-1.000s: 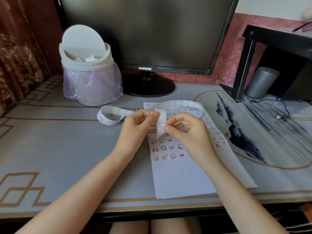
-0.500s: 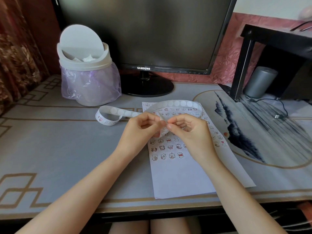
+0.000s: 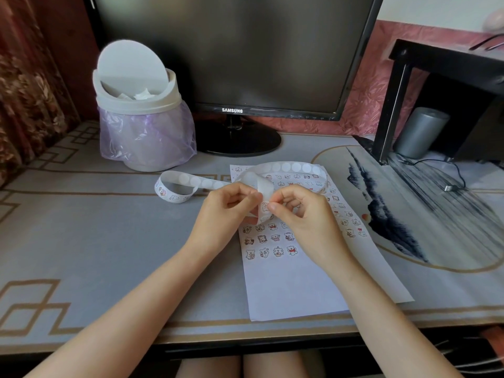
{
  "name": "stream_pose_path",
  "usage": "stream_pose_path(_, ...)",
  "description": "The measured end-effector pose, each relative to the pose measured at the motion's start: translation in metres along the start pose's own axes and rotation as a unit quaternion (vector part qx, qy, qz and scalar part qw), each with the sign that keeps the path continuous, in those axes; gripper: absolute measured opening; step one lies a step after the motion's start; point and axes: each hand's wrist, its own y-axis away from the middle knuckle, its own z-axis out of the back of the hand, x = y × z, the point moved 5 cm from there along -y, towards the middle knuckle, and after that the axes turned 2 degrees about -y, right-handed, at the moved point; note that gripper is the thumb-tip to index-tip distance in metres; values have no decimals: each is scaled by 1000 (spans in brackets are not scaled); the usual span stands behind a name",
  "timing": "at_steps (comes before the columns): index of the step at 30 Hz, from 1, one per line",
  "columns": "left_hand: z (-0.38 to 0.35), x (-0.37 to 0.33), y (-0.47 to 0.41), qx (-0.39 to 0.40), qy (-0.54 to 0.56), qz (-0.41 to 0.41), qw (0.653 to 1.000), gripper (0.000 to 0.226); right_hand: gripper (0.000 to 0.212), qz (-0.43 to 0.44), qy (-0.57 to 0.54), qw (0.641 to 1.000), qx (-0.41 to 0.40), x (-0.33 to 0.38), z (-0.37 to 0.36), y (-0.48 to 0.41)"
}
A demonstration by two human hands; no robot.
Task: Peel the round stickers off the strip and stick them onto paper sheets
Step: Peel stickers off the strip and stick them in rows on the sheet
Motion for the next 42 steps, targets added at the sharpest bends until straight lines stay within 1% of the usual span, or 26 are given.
stream_pose_path(7,2,4,-1,-20,-30,7,999,14,6,30,39,999,17,5,1,4)
stream_pose_path(10,3,5,-1,-22,-30,13,999,14,7,21,23,1000,2,8,7,7)
stream_pose_path(12,3,6,-1,-20,-23,20,999,14,8,-10,-14,1000,1,9,14,9)
stream_pose_path(15,2,8,-1,-13,-38,29,999,15,6,-72,-53,996,21,7,27,12)
stream_pose_path(19,1,11,-1,-3,-58,41,997,16,3,-158,-32,986,45,-5,44,18)
stream_pose_path(22,0,12,-1,0,-72,43,996,14,4,-194,-20,979,57,-13,50,24)
stream_pose_path(32,1,16,-1,1,-76,53,996,14,6,-202,19,977,65,-25,47,33)
stream_pose_path(42,1,16,-2,3,-80,49,996,14,8,-198,23,978,64,-27,47,34)
